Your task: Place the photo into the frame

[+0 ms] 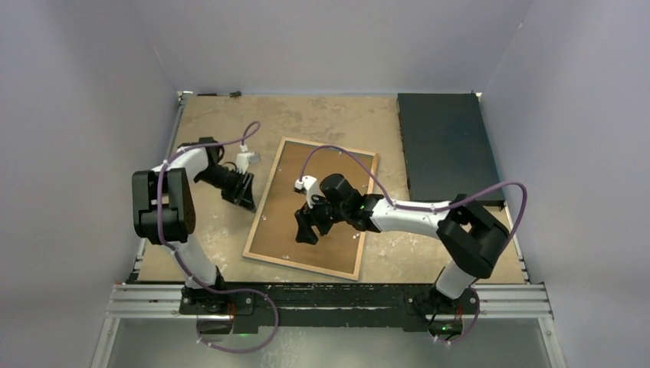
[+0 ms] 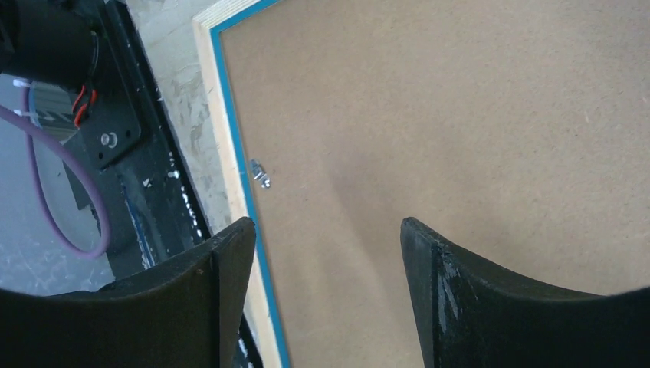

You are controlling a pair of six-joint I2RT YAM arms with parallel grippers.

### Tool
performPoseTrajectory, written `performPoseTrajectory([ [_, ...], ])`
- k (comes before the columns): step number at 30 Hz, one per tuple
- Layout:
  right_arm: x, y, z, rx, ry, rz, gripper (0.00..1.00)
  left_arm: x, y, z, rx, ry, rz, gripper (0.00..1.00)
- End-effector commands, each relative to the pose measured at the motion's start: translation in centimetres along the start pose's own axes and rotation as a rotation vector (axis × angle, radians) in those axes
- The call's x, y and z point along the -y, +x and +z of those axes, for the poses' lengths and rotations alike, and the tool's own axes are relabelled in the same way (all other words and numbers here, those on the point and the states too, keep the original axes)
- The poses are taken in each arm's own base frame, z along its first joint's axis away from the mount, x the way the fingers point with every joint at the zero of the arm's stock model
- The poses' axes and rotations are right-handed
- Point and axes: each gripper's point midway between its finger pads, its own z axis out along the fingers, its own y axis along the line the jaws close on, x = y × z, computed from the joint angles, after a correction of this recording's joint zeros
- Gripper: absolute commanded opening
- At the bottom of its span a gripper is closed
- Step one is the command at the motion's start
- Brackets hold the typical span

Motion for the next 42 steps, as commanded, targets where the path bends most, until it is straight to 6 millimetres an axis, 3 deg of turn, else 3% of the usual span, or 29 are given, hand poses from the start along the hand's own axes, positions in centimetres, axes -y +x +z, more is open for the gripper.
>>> performPoseTrajectory([
  [1, 1.8, -1.4, -1.9, 0.029, 0.184, -0.017, 0.76, 2.0, 3.1, 0.6, -0.077, 0.053, 0.087, 0.37],
  [4, 6.7, -5.4, -3.7, 0.133, 0.361, 0.06, 0.86, 2.5, 3.1, 0.7, -0.079, 0.041, 0.137, 0.38],
  [8, 14.2, -12.4, -5.6, 0.303, 0.487, 0.15, 0.93, 1.7, 3.1, 1.4, -0.094, -0.044, 0.214, 0.39],
  [9, 15.8, -15.0, -6.0, 0.343, 0.515, 0.148, 0.93, 1.8, 3.1, 1.6, -0.096, -0.051, 0.233, 0.39],
  [13, 23.3, -19.4, -6.0, 0.371, 0.635, 0.175, 0.96, 1.9, 3.0, 2.7, -0.115, -0.087, 0.301, 0.48],
  [15, 26.6, -20.4, -5.8, 0.374, 0.676, 0.199, 0.96, 1.7, 3.1, 3.1, -0.12, -0.1, 0.312, 0.48],
  [18, 30.3, -20.0, -5.1, 0.349, 0.707, 0.236, 0.97, 0.9, 3.0, 3.6, -0.119, -0.12, 0.318, 0.47],
  [21, 32.1, -19.4, -5.1, 0.342, 0.709, 0.266, 0.98, 0.1, 2.8, 3.9, -0.124, -0.148, 0.321, 0.41],
  [27, 34.5, -15.8, -5.0, 0.309, 0.643, 0.374, 0.97, -1.7, 1.8, 3.7, -0.119, -0.23, 0.331, 0.27],
  [31, 34.3, -13.0, -4.7, 0.281, 0.594, 0.445, 0.96, -2.9, 0.0, 3.6, -0.095, -0.27, 0.318, 0.2],
  [36, 32.4, -9.5, -4.6, 0.252, 0.559, 0.512, 0.94, -5.1, -2.7, 4.3, -0.082, -0.312, 0.297, 0.16],
  [42, 29.7, -6.0, -6.6, 0.279, 0.596, 0.608, 0.9, -8.0, -6.3, 4.9, -0.059, -0.367, 0.279, 0.12],
])
